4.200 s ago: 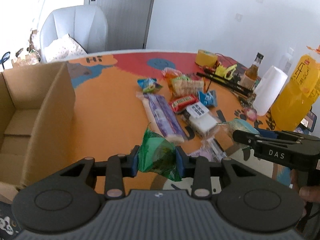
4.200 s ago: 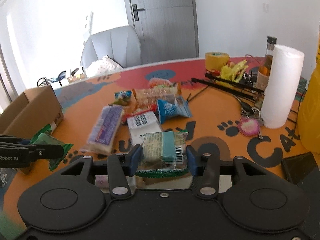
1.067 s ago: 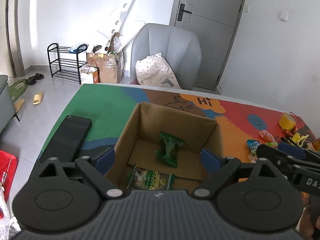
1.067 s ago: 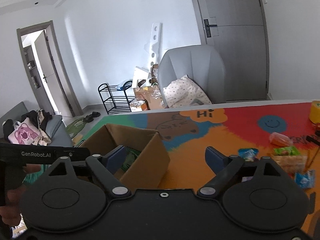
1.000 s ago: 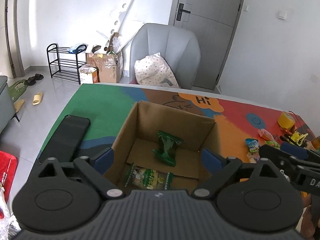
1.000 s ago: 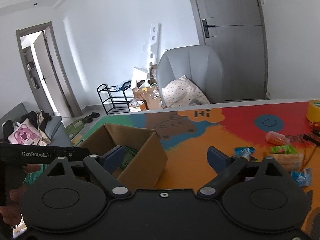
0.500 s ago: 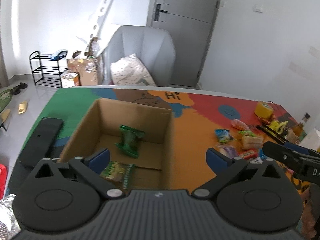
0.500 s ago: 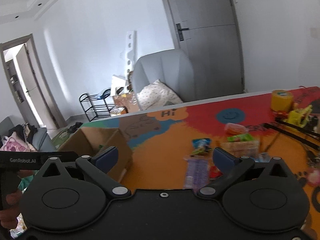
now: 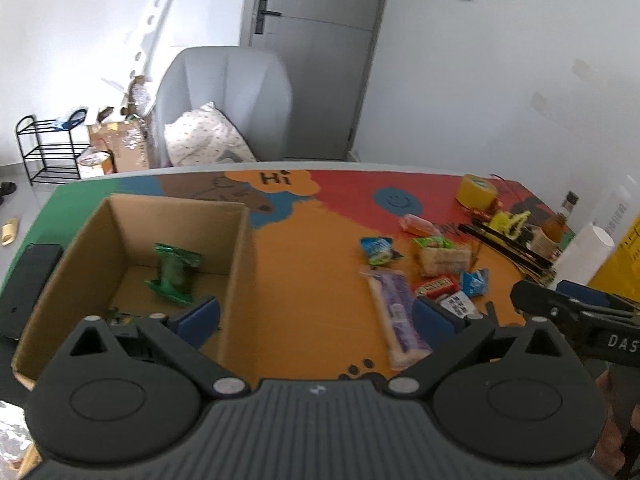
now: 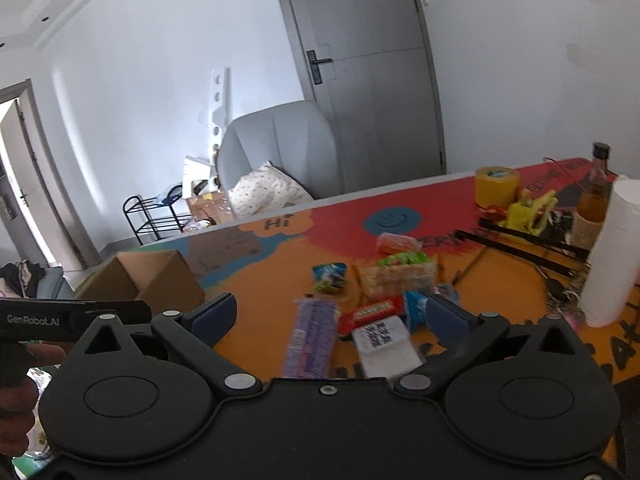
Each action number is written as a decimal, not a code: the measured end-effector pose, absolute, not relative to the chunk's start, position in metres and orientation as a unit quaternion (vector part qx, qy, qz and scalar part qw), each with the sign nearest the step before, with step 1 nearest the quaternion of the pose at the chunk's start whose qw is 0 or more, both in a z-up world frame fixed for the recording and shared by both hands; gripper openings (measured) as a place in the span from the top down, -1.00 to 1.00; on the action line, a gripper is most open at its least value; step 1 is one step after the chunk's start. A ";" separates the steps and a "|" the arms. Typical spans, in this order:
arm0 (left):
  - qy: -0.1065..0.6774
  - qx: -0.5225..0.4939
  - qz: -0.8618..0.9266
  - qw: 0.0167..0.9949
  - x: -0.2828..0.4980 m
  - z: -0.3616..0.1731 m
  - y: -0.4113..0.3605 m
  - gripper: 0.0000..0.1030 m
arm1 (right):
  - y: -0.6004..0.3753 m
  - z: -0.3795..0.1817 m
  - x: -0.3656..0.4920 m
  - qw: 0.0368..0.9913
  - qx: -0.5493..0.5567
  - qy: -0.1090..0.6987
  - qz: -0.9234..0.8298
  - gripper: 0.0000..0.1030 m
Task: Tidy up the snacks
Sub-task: 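Move both tools back over the snacks on the table, then grasp the purple-wrapped bar with the left gripper while the right gripper grasps the white pack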
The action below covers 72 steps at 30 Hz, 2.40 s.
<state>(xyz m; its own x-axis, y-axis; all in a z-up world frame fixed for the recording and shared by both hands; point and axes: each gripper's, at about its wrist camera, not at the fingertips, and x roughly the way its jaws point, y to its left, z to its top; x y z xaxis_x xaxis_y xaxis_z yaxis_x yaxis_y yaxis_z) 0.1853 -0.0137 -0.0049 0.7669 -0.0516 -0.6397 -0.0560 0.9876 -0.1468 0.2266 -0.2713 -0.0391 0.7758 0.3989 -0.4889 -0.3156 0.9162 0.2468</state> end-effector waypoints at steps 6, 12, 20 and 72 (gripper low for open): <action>0.350 -0.072 -0.018 0.934 0.195 -0.013 -0.032 -0.98 | -0.283 -0.051 0.230 0.937 0.078 0.290 0.179 -1.00; 0.356 -0.073 -0.035 0.931 0.204 -0.025 -0.043 -0.97 | -0.290 -0.062 0.237 0.935 0.079 0.302 0.171 -0.99; 0.368 -0.080 -0.045 0.925 0.224 -0.044 -0.054 -0.93 | -0.290 -0.081 0.253 0.928 0.073 0.323 0.173 -0.71; 0.427 -0.041 -0.041 0.902 0.280 -0.109 -0.094 0.36 | -0.284 -0.132 0.284 0.921 0.023 0.359 0.149 -0.32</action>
